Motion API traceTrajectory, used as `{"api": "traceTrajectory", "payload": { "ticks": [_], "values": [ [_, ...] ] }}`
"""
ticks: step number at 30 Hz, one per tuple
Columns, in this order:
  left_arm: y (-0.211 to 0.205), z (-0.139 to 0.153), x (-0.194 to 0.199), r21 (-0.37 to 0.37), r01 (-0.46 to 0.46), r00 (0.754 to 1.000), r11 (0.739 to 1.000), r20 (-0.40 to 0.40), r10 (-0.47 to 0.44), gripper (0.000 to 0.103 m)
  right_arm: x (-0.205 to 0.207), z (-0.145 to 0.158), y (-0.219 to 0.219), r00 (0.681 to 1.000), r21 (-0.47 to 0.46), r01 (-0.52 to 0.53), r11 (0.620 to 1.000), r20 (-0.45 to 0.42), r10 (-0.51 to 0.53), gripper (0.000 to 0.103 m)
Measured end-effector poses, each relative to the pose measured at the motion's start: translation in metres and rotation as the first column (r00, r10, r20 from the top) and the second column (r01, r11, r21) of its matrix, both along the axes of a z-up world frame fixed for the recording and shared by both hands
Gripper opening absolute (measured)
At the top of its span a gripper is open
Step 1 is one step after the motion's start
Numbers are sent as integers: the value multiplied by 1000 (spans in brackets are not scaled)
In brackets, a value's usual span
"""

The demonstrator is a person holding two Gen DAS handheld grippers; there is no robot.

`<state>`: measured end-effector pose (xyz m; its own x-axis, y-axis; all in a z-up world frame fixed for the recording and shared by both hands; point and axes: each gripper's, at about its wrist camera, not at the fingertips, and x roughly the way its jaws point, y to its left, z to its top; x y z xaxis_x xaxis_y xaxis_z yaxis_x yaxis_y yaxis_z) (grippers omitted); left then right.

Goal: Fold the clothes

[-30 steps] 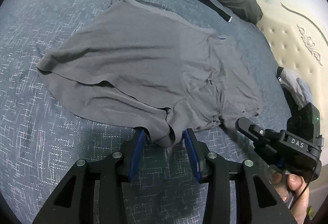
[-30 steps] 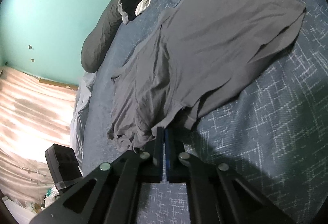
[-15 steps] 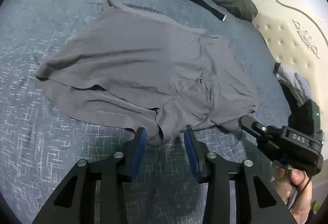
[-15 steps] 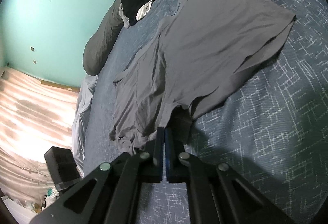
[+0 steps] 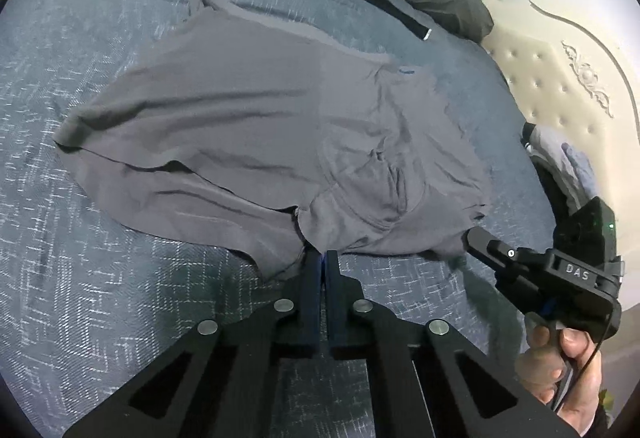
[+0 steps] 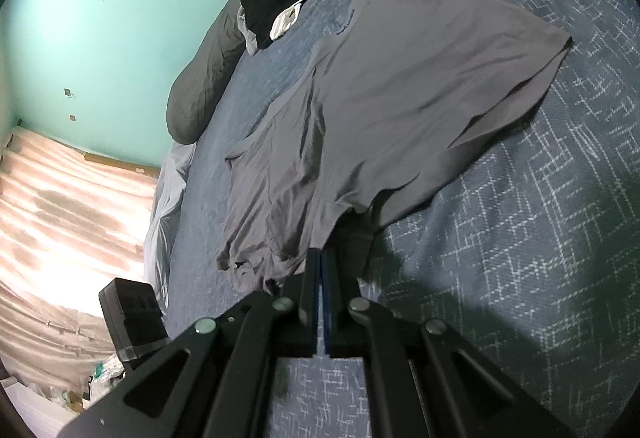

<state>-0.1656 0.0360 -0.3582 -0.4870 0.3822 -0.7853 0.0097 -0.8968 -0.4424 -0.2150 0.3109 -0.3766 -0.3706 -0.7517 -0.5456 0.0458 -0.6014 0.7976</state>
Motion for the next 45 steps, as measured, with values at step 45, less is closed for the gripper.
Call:
{"api": "traceTrajectory", "payload": {
  "ticks": [45],
  "values": [
    [-11,-9,14,25,-1,998,1000,59,-1,1,11,-25,23,992,25,-4,1000,124,1,1]
  ]
}}
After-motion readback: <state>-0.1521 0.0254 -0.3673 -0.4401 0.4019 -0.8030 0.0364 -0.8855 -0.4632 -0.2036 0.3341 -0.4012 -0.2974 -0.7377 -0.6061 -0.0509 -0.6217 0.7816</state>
